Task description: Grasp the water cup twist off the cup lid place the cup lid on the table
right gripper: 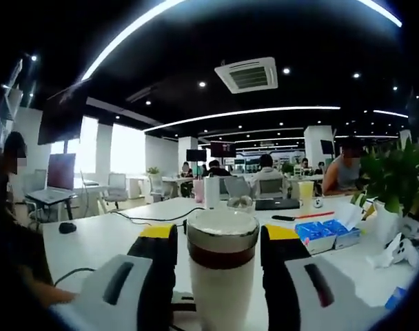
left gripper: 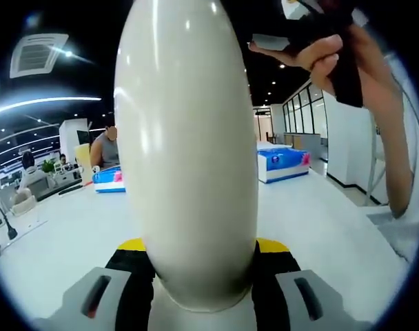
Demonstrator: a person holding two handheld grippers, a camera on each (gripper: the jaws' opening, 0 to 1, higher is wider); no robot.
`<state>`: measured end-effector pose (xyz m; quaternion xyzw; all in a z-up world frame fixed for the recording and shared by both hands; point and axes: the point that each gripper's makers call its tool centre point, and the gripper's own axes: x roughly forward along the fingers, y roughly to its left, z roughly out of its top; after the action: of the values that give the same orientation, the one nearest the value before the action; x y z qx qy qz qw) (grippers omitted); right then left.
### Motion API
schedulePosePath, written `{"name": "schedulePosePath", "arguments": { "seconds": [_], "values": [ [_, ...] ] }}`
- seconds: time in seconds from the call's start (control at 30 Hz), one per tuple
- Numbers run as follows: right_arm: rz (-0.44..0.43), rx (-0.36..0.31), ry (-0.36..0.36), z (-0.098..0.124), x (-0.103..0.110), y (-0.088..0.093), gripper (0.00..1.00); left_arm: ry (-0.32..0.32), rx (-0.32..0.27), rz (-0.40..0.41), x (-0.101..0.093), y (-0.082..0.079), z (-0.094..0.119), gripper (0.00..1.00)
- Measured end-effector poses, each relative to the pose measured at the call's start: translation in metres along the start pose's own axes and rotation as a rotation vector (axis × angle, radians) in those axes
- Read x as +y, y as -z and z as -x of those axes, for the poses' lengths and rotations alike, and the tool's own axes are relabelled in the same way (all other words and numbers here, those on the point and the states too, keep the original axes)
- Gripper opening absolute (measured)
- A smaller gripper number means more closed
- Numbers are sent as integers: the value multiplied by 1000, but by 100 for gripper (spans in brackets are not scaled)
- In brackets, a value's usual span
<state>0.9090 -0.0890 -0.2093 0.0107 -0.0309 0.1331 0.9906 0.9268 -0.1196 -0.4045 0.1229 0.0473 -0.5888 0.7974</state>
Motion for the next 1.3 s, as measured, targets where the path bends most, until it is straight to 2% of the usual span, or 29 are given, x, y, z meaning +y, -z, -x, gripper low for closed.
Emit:
{"name": "schedulePosePath", "arguments": {
  "seconds": [0.23, 0.43, 0.63, 1.13, 1.3],
  "values": [
    [9, 6, 1, -3, -1, -1, 50, 0, 1, -1, 0, 0, 0, 56],
    [25, 5, 10, -1, -3, -1, 45, 2, 1, -1, -1, 0, 0, 56],
    [32, 4, 10, -1, -4, -1, 44, 4, 1, -1, -1, 0, 0, 56],
    [65, 8, -42, -1, -2, 0, 44, 4, 2, 0, -1, 0, 0, 56],
    [59, -10, -74, -1, -3, 0, 44, 4, 2, 1, -1, 0, 0, 56]
  ]
}}
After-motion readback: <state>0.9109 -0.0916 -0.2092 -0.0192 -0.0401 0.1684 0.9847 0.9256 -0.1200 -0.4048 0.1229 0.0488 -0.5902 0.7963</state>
